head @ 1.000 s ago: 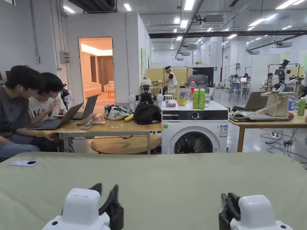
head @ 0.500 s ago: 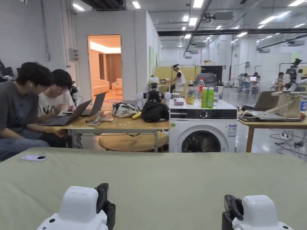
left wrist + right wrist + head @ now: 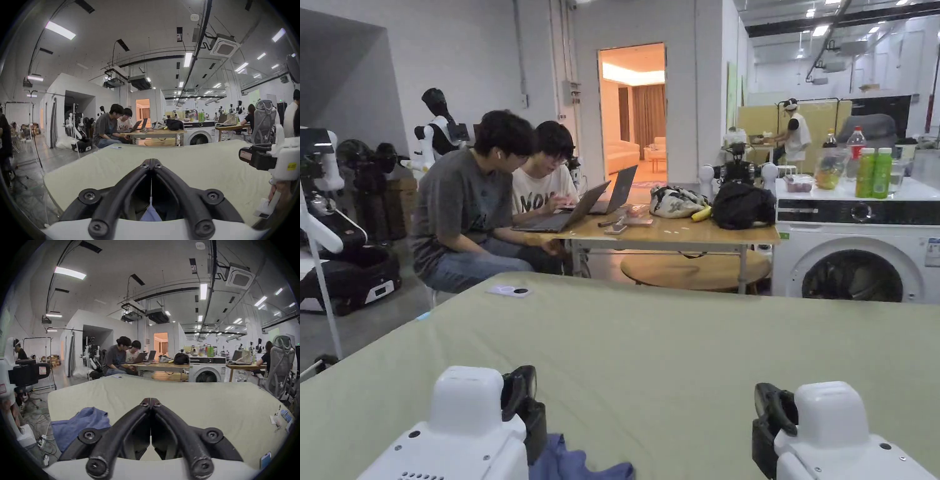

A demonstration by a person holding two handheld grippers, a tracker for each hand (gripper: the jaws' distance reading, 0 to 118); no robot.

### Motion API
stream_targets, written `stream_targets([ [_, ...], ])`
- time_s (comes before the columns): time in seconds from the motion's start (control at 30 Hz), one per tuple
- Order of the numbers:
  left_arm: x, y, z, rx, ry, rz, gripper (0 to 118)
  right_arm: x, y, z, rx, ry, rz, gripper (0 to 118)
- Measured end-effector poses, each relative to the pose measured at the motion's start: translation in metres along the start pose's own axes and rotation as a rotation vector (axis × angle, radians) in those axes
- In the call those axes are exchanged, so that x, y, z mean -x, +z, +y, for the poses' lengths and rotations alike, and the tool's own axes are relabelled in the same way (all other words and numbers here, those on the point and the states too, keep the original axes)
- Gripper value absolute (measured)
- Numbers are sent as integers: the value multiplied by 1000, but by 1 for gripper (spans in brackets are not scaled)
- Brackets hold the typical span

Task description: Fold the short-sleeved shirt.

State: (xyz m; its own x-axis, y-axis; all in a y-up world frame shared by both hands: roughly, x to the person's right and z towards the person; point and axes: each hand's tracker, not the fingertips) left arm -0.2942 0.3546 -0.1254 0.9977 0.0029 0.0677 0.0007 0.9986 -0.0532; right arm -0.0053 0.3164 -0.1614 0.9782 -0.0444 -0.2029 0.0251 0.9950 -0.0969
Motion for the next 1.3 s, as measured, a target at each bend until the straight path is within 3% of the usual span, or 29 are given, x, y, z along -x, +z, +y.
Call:
stream_targets([
  [0.03,9,-6,-3,51,44,-50,0,1,0,-3,8,6,12,0],
  [0.07,18,-12,-8,95,61,-70,11,0,1,-5,16,16,24,0],
  [0.13,35,-31,-25,224,77,-78,83,-3,5,-14,31,40,37,0],
  [0.17,54,-48,-39,287,70,-84,93,-5,5,-19,41,44,39,0],
  [0.4,87,-135,-140,658,98,-54,91,-35,6,-54,169,3,-3,0],
  [0.53,99,-170,-185,802,137,-55,79,-55,10,-64,210,-3,-48,0],
  [0.57,100,-172,-191,802,128,-51,59,-59,11,-66,217,-18,-55,0],
  [0.6,99,-170,-193,775,103,-42,32,-64,11,-68,228,-36,-60,0],
  [0.7,99,-164,-189,757,111,-51,21,-70,14,-71,235,-66,-71,0],
  [0.77,97,-171,-190,784,89,-49,0,-73,16,-72,241,-86,-72,0],
  [0.83,107,-176,-190,791,133,-47,0,-74,21,-70,240,-98,-68,0],
  [0.93,125,-175,-156,687,298,-29,0,-78,29,-64,231,-101,-63,0],
  [1.03,150,-178,-77,534,337,-11,0,-84,36,-57,216,-84,-71,0],
  [1.2,164,-200,87,262,123,76,0,-100,51,-44,181,-119,-74,0],
  [1.3,109,-198,163,173,-114,99,0,-108,59,-38,155,-114,-116,0],
])
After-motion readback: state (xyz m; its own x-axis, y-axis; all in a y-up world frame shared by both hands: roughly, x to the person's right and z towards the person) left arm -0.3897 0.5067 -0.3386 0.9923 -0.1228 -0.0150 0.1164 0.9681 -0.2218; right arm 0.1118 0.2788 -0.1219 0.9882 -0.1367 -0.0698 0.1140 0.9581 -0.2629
